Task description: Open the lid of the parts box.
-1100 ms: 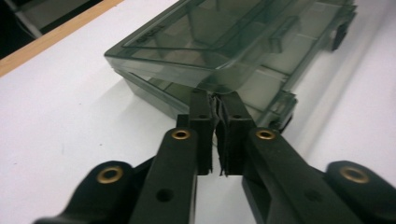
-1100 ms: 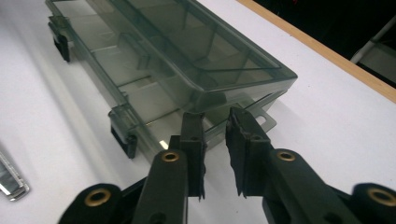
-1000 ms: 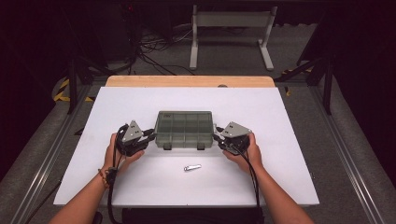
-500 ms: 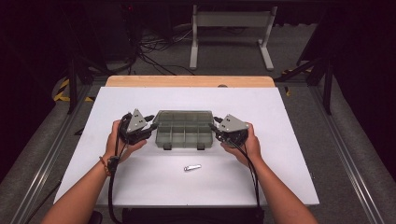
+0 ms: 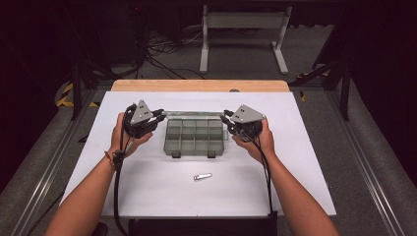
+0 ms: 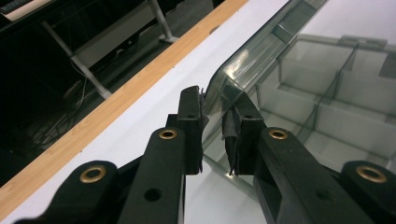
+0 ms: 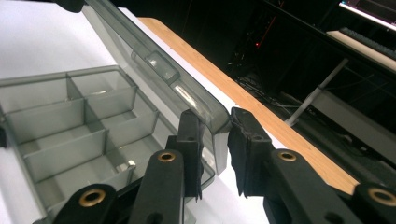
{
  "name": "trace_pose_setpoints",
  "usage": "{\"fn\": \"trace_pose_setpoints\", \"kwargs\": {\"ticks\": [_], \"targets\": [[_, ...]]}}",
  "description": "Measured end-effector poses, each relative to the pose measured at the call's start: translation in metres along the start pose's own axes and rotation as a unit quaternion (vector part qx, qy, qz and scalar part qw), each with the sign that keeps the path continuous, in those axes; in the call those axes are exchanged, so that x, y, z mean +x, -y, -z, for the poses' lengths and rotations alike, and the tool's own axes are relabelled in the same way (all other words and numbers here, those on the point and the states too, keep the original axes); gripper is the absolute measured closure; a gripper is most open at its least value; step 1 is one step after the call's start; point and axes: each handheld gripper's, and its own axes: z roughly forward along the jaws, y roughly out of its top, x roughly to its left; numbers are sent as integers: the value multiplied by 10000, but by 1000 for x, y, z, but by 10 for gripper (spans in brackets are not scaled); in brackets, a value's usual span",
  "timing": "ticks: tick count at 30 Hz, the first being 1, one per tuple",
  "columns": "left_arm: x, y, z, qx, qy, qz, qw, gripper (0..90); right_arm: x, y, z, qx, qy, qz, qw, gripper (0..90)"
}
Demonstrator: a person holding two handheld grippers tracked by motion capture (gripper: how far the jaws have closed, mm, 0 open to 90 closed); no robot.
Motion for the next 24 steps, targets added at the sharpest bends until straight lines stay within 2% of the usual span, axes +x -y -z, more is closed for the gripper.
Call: {"fn": "trace_pose_setpoints", "kwargs": {"ticks": [5, 10, 13, 15, 16, 17, 19, 24], "targets": [[10, -3, -6, -134, 42, 211, 9997, 772, -12, -5, -6, -88, -19, -229, 9997, 760], [19, -4, -12, -250, 182, 373, 9988, 763, -19, -6, -14, -190, -10, -476, 9987, 764], [24, -4, -15, -330, 195, 496, 9980, 765, -24, -5, -19, -227, -23, -645, 9977, 755], [25, -3, -19, -349, 161, 498, 9980, 763, -26, -4, -23, -245, -9, -672, 9974, 754], [26, -2, -21, -385, 213, 588, 9973, 763, -26, -4, -24, -237, -11, -708, 9972, 751], [26, -2, -21, -385, 213, 588, 9973, 758, -28, -3, -27, -246, 26, -718, 9971, 753], [28, 2, -27, -423, 187, 733, 9962, 759, -30, -1, -31, -270, 6, -850, 9960, 755], [31, 10, -37, -389, 164, 936, 9947, 775, -33, 5, -42, -270, 119, -1025, 9943, 771]]}}
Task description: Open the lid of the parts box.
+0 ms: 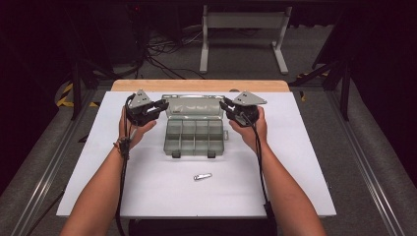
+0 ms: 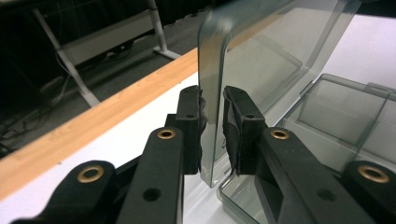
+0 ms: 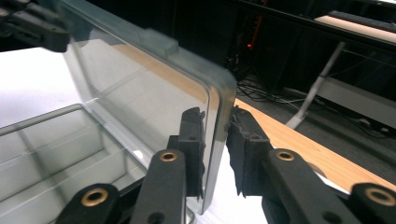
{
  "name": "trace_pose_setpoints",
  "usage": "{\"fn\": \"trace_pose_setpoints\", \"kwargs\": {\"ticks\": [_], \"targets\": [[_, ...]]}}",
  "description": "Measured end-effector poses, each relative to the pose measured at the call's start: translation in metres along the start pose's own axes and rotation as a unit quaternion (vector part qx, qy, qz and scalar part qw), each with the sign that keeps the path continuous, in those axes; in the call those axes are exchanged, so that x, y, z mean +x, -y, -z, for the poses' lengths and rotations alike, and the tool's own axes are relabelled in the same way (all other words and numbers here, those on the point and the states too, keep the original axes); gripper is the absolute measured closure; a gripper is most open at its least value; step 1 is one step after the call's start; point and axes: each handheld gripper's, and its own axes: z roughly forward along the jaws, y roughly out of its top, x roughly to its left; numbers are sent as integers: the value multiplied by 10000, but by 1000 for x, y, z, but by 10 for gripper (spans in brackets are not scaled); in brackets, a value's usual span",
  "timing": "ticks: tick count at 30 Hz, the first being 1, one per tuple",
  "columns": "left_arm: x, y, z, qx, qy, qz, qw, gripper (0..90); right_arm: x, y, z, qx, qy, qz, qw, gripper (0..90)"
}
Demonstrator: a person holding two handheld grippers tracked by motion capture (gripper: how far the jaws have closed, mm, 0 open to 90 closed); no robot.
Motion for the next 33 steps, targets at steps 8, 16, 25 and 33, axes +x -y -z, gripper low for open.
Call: {"fn": "trace_pose_setpoints", "kwargs": {"ticks": [8, 16, 25, 33], "targets": [[6, 15, -18, 110, -84, 262, 9996, 804, -6, 14, -15, -38, 108, -390, 9992, 800], [9, 23, -30, 199, -127, 474, 9986, 798, -8, 33, -32, 205, 158, -644, 9976, 809], [9, 33, -40, 426, -98, 632, 9970, 776, -6, 51, -44, 579, 141, -935, 9938, 807], [8, 36, -44, 618, -79, 597, 9963, 760, -3, 54, -46, 776, 180, -970, 9921, 804]]}}
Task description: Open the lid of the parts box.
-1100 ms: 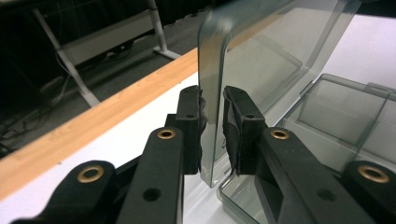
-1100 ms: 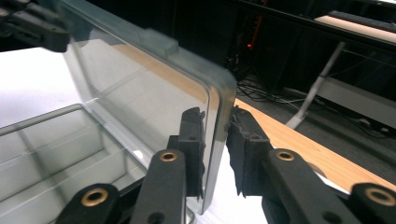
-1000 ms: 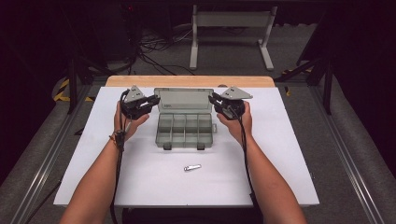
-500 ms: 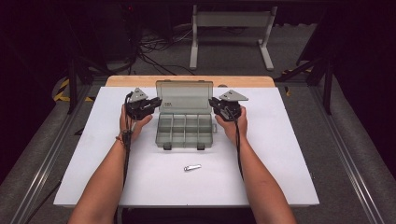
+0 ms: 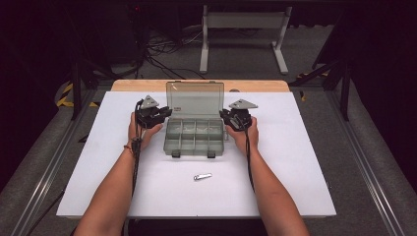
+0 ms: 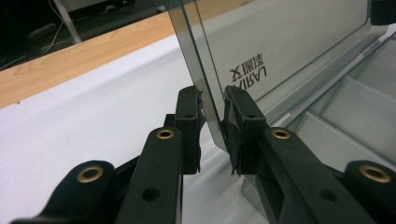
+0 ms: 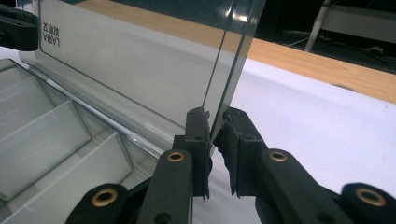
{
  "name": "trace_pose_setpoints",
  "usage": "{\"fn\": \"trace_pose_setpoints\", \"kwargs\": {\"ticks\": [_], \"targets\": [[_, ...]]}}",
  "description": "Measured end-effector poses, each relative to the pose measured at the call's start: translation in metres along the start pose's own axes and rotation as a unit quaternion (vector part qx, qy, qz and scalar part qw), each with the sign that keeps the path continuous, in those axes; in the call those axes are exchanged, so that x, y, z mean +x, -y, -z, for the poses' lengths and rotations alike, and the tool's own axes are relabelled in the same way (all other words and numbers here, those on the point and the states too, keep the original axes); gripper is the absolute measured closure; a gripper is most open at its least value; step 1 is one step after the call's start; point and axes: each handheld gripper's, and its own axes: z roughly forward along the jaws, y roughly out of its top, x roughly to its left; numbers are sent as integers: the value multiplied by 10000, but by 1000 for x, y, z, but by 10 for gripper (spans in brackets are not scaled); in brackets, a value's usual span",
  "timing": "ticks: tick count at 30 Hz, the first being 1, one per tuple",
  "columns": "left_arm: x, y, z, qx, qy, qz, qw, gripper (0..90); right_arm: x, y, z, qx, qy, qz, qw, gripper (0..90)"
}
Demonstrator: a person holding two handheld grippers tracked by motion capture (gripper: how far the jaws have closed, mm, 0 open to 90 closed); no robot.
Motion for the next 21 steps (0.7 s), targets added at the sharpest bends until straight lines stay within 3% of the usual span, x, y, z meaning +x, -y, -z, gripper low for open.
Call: {"fn": "trace_pose_setpoints", "kwargs": {"ticks": [11, 21], "targets": [[-1, 4, -2, 144, 46, 103, 9998, 755, 3, 3, -2, 79, 47, -66, 9999, 790], [-3, 3, -2, 168, -63, 46, 9998, 752, 7, 2, -1, 119, 212, 118, 9996, 768]]}}
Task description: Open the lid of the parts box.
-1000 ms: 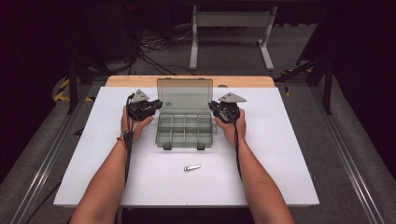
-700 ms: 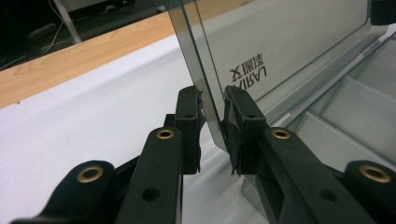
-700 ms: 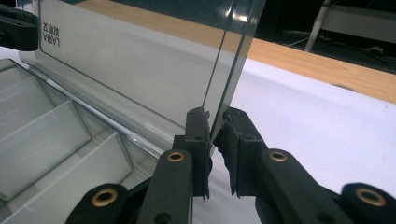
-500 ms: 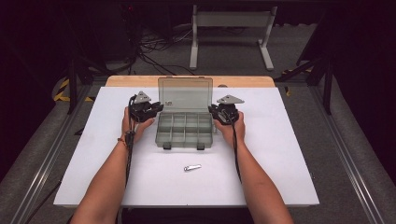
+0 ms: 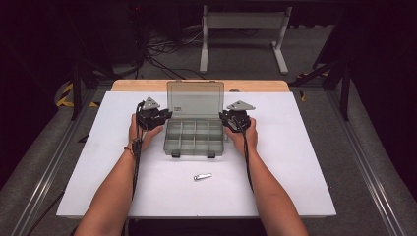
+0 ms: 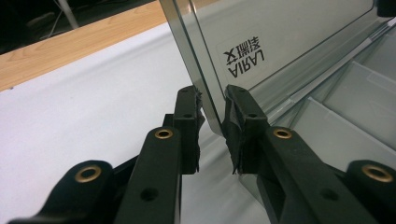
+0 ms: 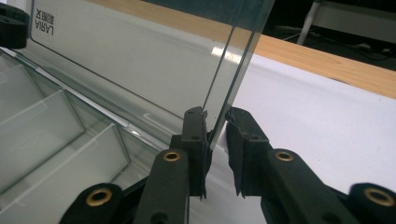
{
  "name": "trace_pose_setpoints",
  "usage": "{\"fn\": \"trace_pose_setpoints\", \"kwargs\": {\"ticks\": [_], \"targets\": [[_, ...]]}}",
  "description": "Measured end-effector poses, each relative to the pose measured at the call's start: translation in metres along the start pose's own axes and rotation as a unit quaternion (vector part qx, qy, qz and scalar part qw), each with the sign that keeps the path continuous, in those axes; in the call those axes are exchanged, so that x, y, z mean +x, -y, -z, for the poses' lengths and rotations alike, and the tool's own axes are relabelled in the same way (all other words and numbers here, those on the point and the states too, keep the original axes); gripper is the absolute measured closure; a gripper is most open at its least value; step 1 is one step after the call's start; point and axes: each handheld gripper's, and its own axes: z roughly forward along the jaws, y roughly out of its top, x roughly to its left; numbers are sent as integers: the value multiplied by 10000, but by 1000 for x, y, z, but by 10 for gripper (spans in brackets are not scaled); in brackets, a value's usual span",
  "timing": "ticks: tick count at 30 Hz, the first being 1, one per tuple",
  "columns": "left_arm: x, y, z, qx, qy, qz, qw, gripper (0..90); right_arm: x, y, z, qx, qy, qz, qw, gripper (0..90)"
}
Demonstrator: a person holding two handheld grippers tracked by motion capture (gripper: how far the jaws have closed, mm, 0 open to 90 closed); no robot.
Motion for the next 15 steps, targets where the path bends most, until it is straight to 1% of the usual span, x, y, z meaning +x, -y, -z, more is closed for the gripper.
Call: {"fn": "trace_pose_setpoints", "kwargs": {"ticks": [7, 15], "targets": [[0, 0, 0, -5, -24, -20, 10000, 747, 2, -1, 0, 28, 82, 97, 9999, 761], [0, 1, 0, -25, -32, 12, 10000, 746, 1, -2, -1, 47, 78, 141, 9999, 756]]}}
